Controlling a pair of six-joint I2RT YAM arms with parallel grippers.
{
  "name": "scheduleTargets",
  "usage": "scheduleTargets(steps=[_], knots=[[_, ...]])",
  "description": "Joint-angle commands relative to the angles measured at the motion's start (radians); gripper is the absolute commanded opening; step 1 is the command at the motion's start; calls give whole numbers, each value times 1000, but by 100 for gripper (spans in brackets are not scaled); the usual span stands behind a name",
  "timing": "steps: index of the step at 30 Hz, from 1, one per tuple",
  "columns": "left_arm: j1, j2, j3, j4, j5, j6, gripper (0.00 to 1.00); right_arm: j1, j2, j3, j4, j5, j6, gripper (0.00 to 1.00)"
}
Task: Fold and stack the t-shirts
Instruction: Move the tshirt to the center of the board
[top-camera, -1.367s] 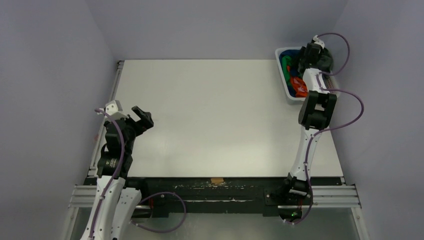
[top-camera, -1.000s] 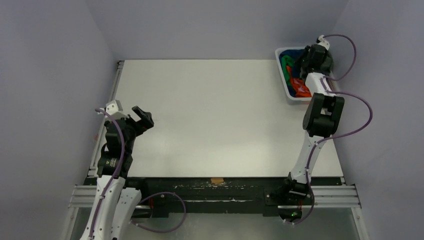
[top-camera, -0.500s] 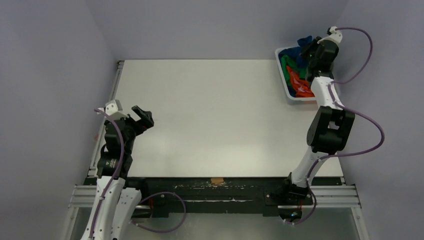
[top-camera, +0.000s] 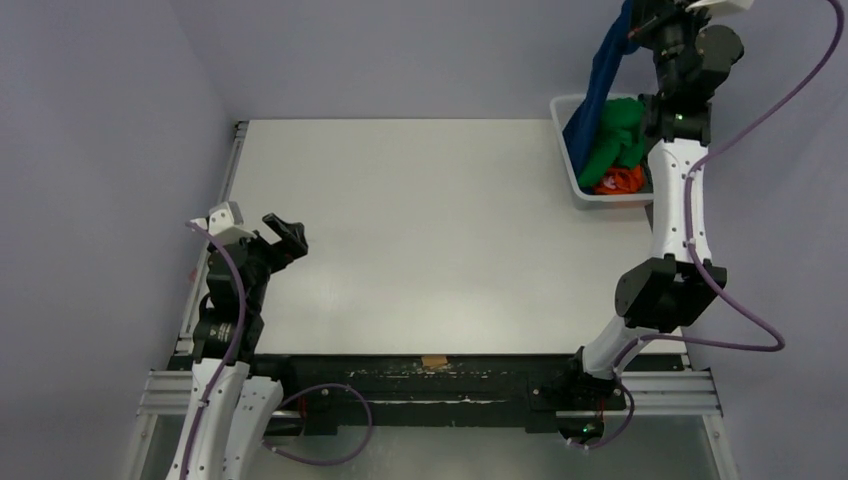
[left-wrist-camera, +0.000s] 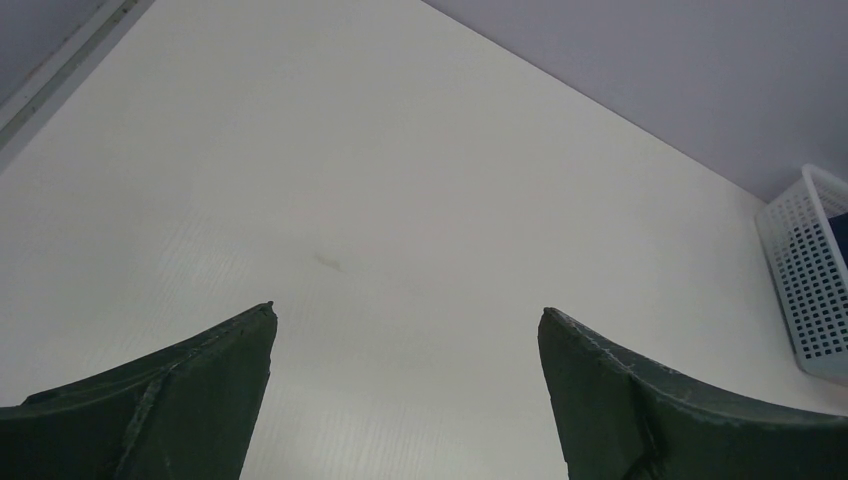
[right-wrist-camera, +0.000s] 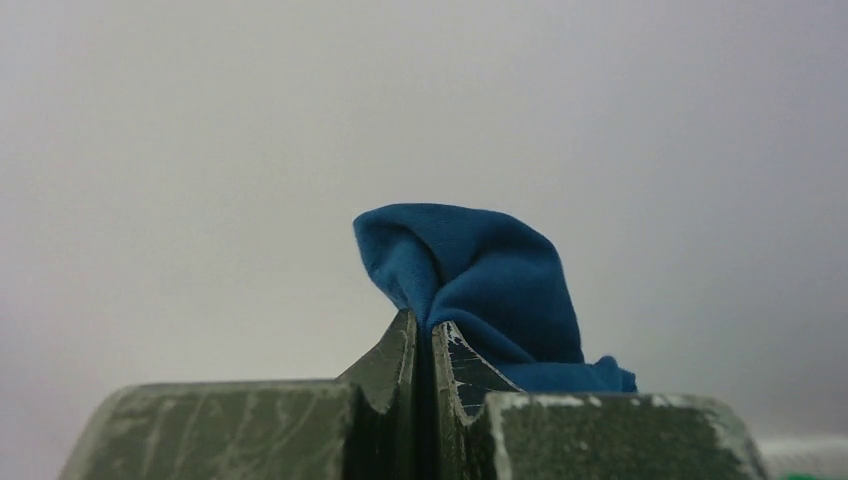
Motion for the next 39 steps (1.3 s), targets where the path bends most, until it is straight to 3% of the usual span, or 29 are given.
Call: scheduleTargets(steps=[1,6,12,19,25,32,33,34,35,36,37,39], knots=[[2,-20,9,10,18,-12,100,67,-14,226,109,-175,102,0],[3,-38,11,-7,18,-8,100,201,61,443,49,-217,61,0],[2,-36,20,-25,29,-18,100,340,154,591,96,-233,164,0],[3,-35,25,-42,50,-37,100,610,167,606,126,-227,84,0],[2,-46,55,-161,34,-70,100,658,-30,295,-5,-135,-35,0],[3,-80,35,-241,90,-133,100,638,-505,-518,-220,296,-248,0],[2,-79,24,-236,116,-147,100,637,-568,-647,-222,343,-254,4],[3,-72,11,-215,156,-154,100,638,-615,-762,-219,371,-254,14],[3,-60,-4,-186,199,-161,100,638,-653,-856,-238,396,-249,35],[3,-40,-14,-160,244,-167,100,638,-677,-929,-283,429,-236,82],[3,-14,-24,-133,281,-174,100,638,-692,-954,-356,479,-212,89],[2,55,-35,-85,351,-187,100,637,-712,-990,-456,575,-164,91]])
